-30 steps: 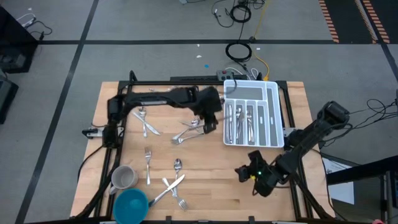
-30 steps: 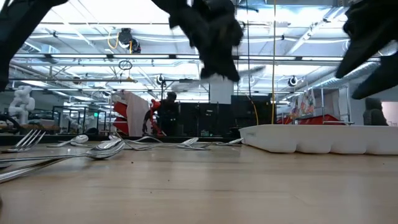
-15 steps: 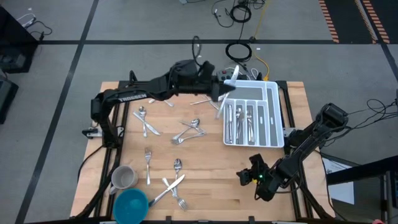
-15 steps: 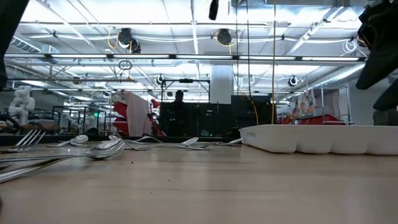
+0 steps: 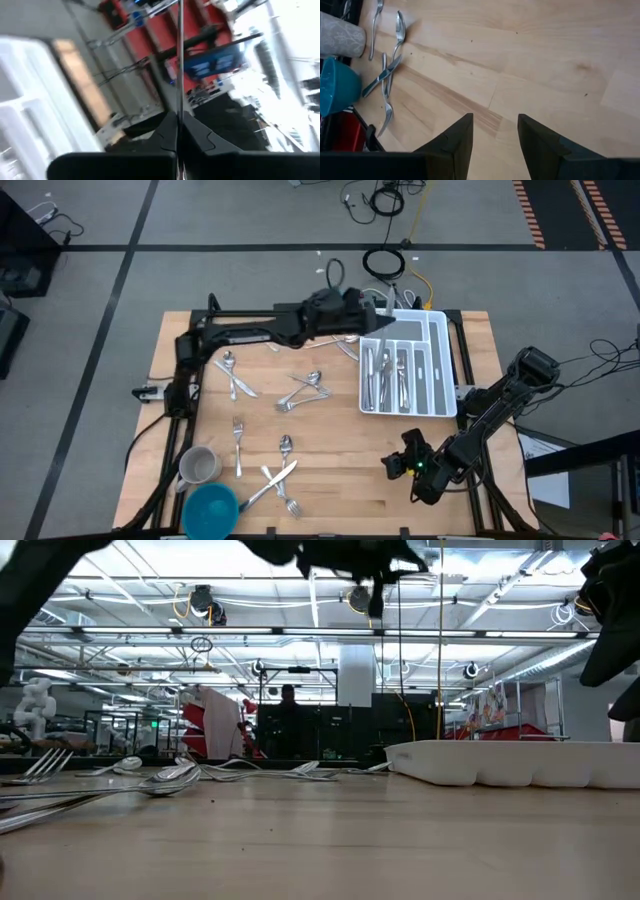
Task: Sort silverware
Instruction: Put the table knife into the silverware tray
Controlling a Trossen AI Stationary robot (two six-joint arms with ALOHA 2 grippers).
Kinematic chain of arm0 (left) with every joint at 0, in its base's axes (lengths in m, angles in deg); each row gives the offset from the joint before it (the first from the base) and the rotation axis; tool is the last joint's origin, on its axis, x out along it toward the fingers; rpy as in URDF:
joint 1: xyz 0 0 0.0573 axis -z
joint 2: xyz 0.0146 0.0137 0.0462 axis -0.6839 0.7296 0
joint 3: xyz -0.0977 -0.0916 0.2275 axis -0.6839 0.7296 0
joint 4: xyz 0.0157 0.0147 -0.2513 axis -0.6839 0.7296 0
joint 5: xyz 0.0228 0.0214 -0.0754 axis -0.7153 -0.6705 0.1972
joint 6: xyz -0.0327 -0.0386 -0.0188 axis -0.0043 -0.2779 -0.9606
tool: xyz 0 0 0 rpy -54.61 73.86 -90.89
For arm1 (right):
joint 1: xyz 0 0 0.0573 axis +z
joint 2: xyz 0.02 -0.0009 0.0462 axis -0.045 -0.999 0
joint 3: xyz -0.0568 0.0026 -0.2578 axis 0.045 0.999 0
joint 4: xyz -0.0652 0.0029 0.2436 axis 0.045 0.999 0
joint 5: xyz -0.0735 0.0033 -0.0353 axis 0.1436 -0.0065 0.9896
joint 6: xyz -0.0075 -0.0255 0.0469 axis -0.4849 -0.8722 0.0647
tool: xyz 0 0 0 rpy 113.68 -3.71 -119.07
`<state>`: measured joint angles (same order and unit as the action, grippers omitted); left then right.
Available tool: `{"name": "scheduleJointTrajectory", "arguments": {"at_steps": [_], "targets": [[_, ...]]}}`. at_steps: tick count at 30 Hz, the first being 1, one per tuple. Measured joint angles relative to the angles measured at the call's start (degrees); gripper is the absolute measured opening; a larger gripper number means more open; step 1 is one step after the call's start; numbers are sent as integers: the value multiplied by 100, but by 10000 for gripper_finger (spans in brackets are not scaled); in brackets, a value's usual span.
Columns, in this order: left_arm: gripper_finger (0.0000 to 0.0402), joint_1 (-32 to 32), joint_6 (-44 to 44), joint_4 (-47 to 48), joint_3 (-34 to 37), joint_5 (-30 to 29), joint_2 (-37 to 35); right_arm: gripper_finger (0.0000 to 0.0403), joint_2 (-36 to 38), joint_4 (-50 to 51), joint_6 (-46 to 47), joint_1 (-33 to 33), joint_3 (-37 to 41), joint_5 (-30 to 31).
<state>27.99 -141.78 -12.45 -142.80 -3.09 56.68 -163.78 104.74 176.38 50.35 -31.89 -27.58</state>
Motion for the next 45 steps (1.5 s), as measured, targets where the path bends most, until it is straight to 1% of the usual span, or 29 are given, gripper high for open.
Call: {"name": "scheduleJointTrajectory", "arguments": {"at_steps": [5,8,12,14,17,19,21,24,31,40,45], "targets": [[7,-78,-1,44,9,10,493,146,0,-4,-3,2,-1,-4],[7,-94,7,320,29,121,672,146,0,-2,-4,2,0,-158],[7,-96,-54,113,545,158,758,146,0,1,-4,33,0,-384],[7,-98,-308,-398,905,158,754,146,0,-1,-4,59,0,-414],[7,-96,-764,-1580,1578,155,736,146,0,0,-4,97,0,-420],[7,-94,-1032,-2344,2030,53,739,146,0,2,-4,111,0,-429],[7,-95,-1203,-2808,2417,-103,739,146,0,2,-4,111,0,-429],[7,-70,-1333,-3004,2739,-260,739,146,0,38,-4,109,-2,-427],[7,233,-1159,-3009,2859,-840,789,146,0,162,-5,109,-1,-427],[7,445,-1555,-2998,2863,-923,1360,146,0,155,-7,109,0,-424],[6,474,-1651,-3026,2837,-1161,1490,146,0,155,-48,109,-1,-405]]}}
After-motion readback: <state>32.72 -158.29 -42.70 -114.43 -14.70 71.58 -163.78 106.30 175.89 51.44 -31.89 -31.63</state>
